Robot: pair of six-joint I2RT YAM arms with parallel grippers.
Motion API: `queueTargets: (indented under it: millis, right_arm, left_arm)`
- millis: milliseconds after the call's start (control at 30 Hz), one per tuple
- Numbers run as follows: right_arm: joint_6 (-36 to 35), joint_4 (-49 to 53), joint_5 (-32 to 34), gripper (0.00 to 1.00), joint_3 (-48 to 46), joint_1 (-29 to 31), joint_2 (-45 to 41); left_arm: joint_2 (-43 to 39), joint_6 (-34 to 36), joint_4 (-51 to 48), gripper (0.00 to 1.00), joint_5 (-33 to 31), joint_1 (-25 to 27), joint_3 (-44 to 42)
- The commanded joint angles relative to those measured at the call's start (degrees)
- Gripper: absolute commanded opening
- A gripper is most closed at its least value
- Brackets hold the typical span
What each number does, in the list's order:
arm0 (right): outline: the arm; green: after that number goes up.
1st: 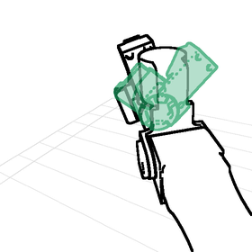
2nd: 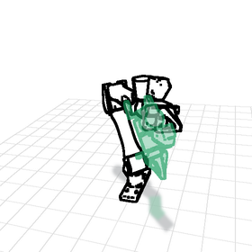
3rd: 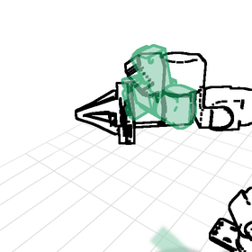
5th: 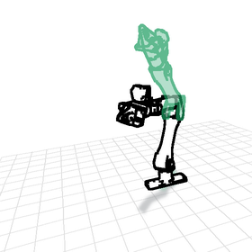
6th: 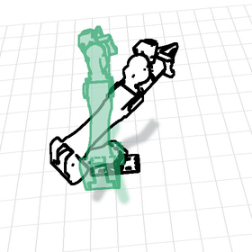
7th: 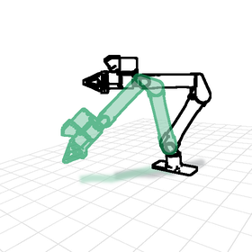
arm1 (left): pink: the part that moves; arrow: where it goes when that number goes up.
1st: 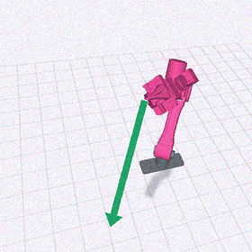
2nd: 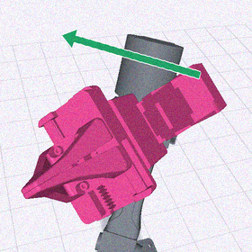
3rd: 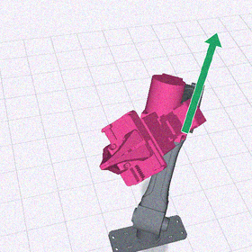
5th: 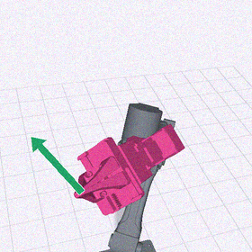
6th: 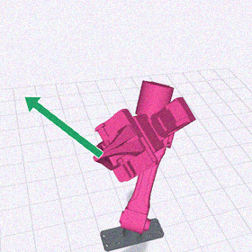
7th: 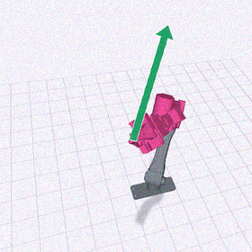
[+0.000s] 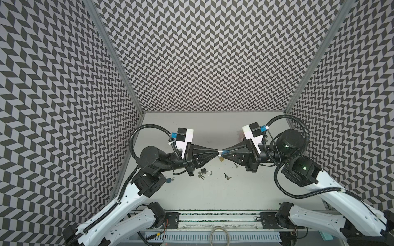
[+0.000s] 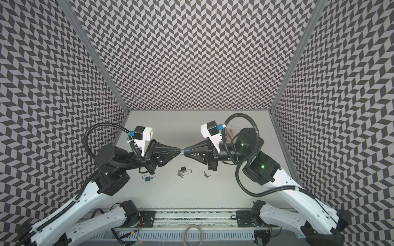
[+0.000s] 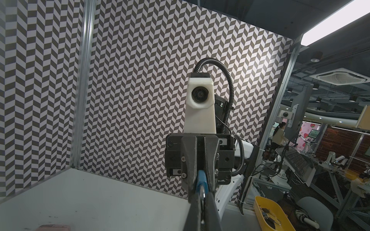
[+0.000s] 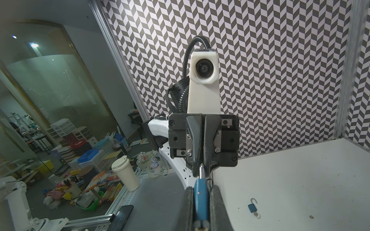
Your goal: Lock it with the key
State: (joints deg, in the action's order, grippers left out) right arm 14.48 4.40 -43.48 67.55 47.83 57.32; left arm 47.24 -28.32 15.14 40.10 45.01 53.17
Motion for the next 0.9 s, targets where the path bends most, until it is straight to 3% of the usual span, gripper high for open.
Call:
queueTargets:
  millis: [0, 533, 733, 767, 800, 833, 867]
  right_arm:
    - [-0.5, -1.5, 0.8, 0.0, 1.0, 0.2, -0.7]
    - [-1.1, -1.0, 0.7, 0.0, 0.8, 0.2, -0.9]
    - [-2.5, 1.5, 3.1, 0.0, 2.5, -0.5, -0.5]
    - [-1.5, -0.8, 1.5, 0.0, 4.0, 0.9, 3.0]
    - [-3.3, -1.0, 1.9, 0.0, 7.8, 5.0, 8.6]
    - [-7.4, 4.2, 2.1, 0.0, 14.7, 7.7, 14.3]
    - [-11.9, 14.2, 1.8, 0.0, 21.6, 7.6, 17.7]
  left_arm:
    - [-0.5, 0.8, -1.1, 0.0, 0.3, 0.7, 2.0]
    - [-0.5, 1.1, -1.9, 0.0, 0.1, 0.8, 2.5]
    - [0.0, 4.8, -6.5, 0.0, -0.4, 0.9, 4.5]
    - [3.3, 3.7, -1.9, 0.0, 1.8, 3.4, 3.2]
    - [10.9, 3.2, 4.7, 0.0, 1.2, 12.2, 2.0]
    - [18.4, 9.2, -2.7, 0.0, -1.2, 19.4, 7.6]
    - [21.5, 12.0, -8.3, 0.0, -1.3, 20.9, 11.3]
